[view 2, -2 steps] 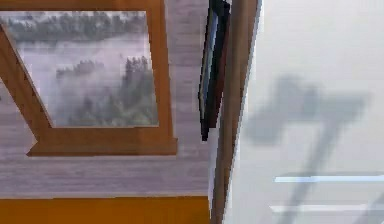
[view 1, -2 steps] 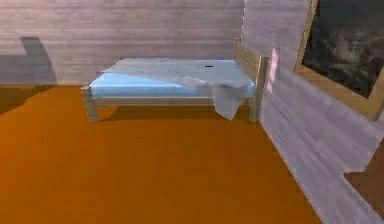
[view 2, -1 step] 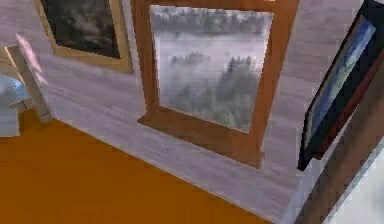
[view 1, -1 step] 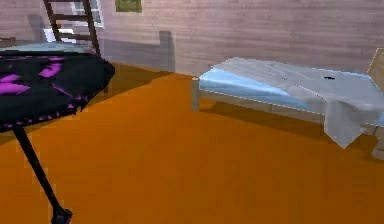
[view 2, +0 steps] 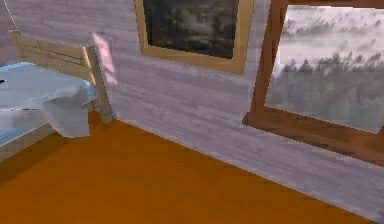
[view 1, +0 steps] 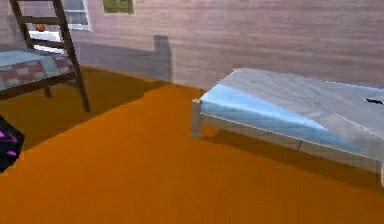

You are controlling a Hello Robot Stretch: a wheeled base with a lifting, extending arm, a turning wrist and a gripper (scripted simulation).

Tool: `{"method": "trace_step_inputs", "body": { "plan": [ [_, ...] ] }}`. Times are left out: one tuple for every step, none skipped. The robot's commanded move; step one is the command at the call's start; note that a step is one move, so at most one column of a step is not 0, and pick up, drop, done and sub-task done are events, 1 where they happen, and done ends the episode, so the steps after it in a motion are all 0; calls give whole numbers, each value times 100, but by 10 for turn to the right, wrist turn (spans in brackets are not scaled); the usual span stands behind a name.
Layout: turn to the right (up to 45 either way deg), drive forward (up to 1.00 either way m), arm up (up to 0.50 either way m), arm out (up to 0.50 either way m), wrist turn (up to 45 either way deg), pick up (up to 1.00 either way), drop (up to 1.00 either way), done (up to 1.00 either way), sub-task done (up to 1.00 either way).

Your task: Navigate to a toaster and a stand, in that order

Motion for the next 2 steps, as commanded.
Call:
{"method": "trace_step_inputs", "body": {
  "plan": [
    [-90,0,0,0,0,0,0,0,0],
    [0,80,0,0,0,0,0,0,0]
  ]
}}
